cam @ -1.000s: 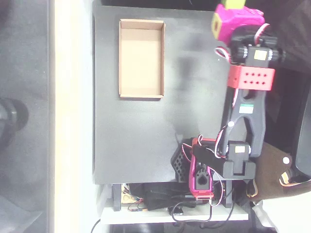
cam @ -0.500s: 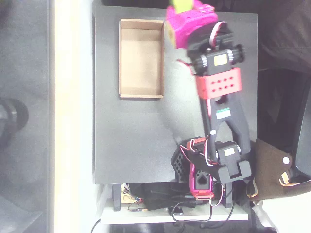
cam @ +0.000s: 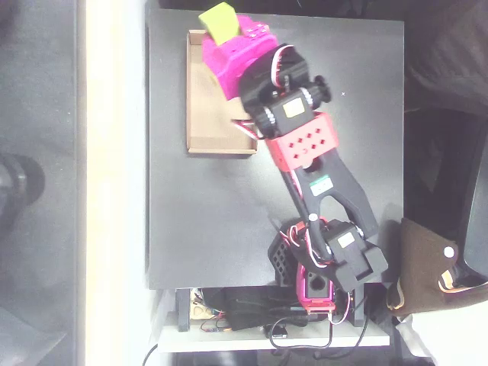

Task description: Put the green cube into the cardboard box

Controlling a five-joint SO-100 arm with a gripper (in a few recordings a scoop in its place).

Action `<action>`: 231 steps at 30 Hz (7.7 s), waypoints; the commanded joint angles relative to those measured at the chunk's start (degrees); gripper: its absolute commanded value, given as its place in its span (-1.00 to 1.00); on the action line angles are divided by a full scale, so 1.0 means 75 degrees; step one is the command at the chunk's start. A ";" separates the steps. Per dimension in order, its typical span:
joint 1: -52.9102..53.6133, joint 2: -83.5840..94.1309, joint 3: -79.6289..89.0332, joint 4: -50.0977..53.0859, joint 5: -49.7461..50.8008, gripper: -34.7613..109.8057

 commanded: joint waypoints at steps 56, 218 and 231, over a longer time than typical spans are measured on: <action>-0.0586 -0.2590 0.1453 0.0070 0.0059 -0.46; 0.4137 1.2621 1.3195 0.0164 0.0047 0.02; 0.4195 1.2621 1.3207 0.0258 0.0129 -0.27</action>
